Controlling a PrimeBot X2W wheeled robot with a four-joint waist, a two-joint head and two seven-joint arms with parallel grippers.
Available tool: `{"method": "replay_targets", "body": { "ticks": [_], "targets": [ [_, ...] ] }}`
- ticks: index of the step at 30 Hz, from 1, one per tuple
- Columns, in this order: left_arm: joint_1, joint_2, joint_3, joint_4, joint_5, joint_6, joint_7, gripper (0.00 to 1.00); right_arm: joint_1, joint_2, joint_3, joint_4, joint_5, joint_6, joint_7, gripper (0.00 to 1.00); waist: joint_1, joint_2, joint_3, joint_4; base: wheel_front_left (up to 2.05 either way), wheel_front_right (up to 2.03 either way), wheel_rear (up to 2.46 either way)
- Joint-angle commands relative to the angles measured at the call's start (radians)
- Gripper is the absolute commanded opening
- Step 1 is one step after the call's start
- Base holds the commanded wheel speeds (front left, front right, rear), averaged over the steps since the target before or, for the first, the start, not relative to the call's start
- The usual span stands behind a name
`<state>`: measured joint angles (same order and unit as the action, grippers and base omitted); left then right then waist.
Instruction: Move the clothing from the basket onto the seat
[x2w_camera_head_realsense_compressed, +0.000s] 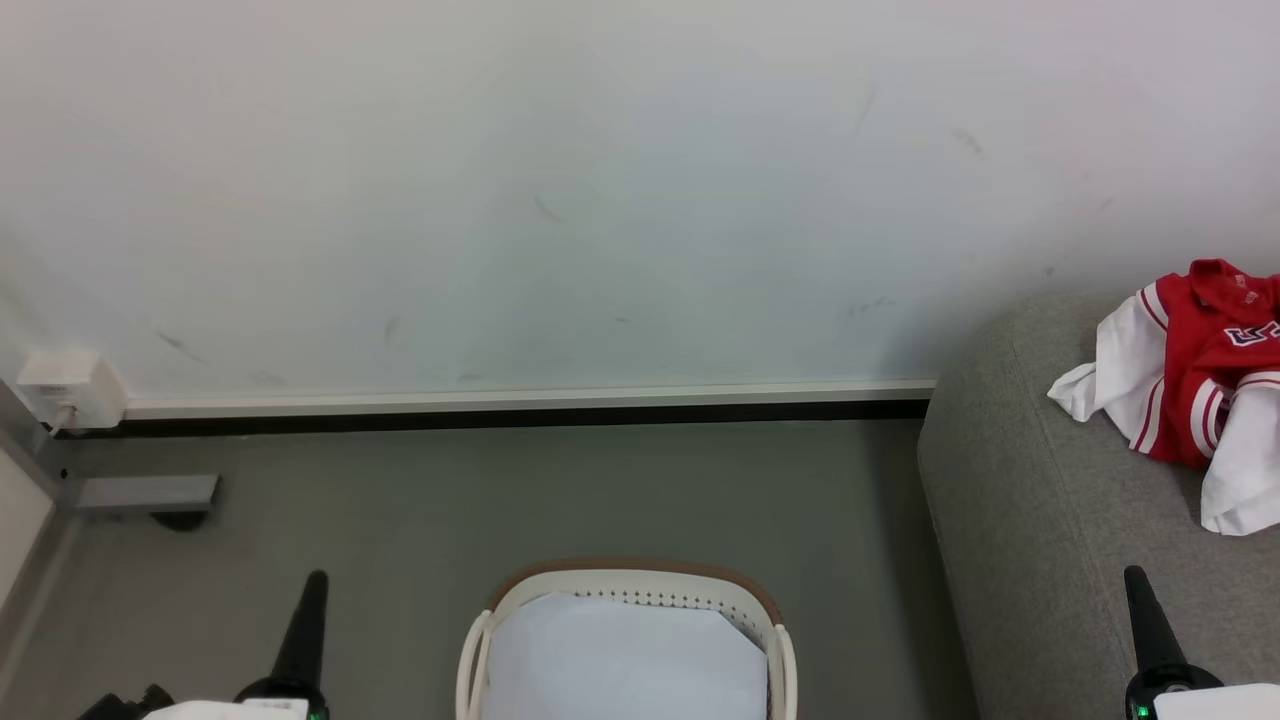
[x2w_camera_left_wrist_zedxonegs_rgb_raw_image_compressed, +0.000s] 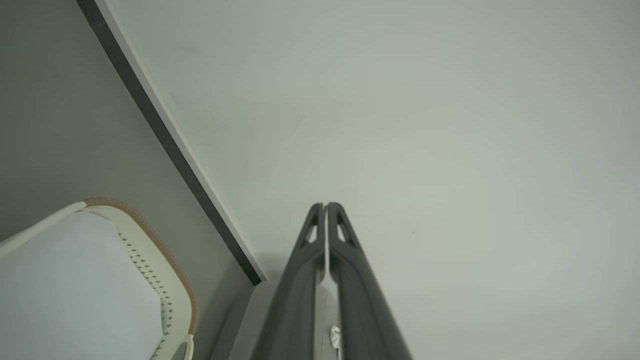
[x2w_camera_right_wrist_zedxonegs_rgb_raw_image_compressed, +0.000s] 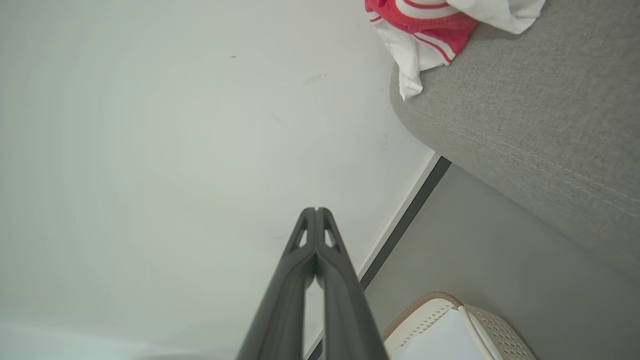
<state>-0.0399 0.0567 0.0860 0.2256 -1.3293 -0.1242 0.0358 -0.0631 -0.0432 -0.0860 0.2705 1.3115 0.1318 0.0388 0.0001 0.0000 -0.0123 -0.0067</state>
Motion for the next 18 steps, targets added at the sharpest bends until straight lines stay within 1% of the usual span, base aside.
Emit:
{"method": "replay_targets", "body": {
  "ticks": [1,18],
  "targets": [
    [-0.02,0.004,0.006,0.0,-0.025,-0.008,0.009,0.0,-0.022,-0.01,-0.006,-0.01,0.027,-0.001,0.005,0.0,-0.0001,0.0,0.001,0.0,0.0,0.0,0.0],
    [-0.046,-0.001,0.019,0.01,-0.154,-0.008,0.045,0.0,-0.038,-0.011,-0.018,-0.02,0.165,-0.002,0.043,0.0,-0.0001,0.0,0.007,0.003,0.0,0.0,0.0]
  ]
}}
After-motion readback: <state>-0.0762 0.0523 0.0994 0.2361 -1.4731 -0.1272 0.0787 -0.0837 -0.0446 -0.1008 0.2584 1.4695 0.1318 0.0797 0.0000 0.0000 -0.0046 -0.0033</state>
